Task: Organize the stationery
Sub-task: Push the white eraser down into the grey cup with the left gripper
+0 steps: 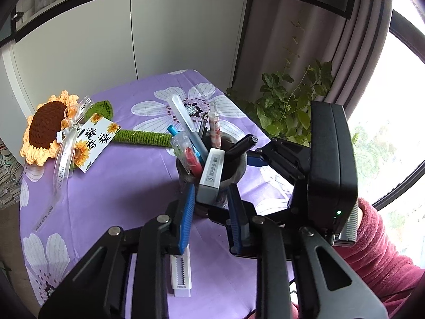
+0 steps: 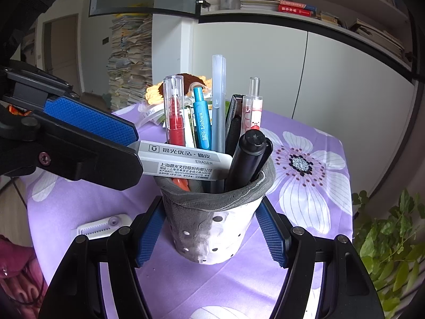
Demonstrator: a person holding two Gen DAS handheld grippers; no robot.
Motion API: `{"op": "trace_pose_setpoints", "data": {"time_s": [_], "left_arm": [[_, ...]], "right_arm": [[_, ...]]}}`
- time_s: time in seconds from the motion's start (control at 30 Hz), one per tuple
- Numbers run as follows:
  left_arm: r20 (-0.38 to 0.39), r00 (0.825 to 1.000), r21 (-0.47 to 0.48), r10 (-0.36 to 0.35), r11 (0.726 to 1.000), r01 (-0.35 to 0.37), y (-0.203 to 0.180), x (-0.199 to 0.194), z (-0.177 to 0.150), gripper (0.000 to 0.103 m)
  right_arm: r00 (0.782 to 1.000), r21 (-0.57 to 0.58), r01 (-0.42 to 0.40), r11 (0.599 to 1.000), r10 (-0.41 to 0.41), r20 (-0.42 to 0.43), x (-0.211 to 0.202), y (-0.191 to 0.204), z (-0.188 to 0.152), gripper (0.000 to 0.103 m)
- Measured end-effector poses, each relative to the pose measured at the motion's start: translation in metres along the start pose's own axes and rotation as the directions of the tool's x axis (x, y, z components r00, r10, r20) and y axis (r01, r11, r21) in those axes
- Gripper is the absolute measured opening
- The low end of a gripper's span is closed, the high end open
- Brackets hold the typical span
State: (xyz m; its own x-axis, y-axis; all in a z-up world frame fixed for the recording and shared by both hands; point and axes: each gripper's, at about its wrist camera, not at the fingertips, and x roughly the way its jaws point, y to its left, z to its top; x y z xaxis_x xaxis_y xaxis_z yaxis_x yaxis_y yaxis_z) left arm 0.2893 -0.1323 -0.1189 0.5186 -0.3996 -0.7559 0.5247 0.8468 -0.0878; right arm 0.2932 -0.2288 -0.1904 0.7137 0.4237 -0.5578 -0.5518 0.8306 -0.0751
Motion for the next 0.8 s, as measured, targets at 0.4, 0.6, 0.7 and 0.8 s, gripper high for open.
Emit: {"op": "trace_pose_setpoints", "data": {"time_s": [0.4,0.6,0.7,0.8], "left_arm": [[0.008,1.0,0.02,-0.016,1.0,0.016,-0.001,-0.005,0.004,0.014],[0.042,0.999,0.072,0.02,0.997,-0.023,-0.008,-0.013,0.016,0.014],[0.031,0.999,0.085,0.022,0.996,-0.025,-0.01,-0.008,0.017,0.014],[0.017,1.0,0.075,0.009,0.997,-0.01,-0.008,-0.001,0.019,0.014]], "right_arm": [[1.0,0.004,0.0,1.0,0.0,0.0,0.0,-0.001,0.0,0.071],[1.0,0.001,0.005,1.0,-0.005,-0.001,0.002,-0.003,0.001,0.071],[1.0,0.002,0.006,1.0,-0.006,-0.002,0.002,-0.003,0.001,0.071],[1.0,0.009,0.004,1.0,-0.004,-0.002,0.002,-0.004,0.0,0.071]]}}
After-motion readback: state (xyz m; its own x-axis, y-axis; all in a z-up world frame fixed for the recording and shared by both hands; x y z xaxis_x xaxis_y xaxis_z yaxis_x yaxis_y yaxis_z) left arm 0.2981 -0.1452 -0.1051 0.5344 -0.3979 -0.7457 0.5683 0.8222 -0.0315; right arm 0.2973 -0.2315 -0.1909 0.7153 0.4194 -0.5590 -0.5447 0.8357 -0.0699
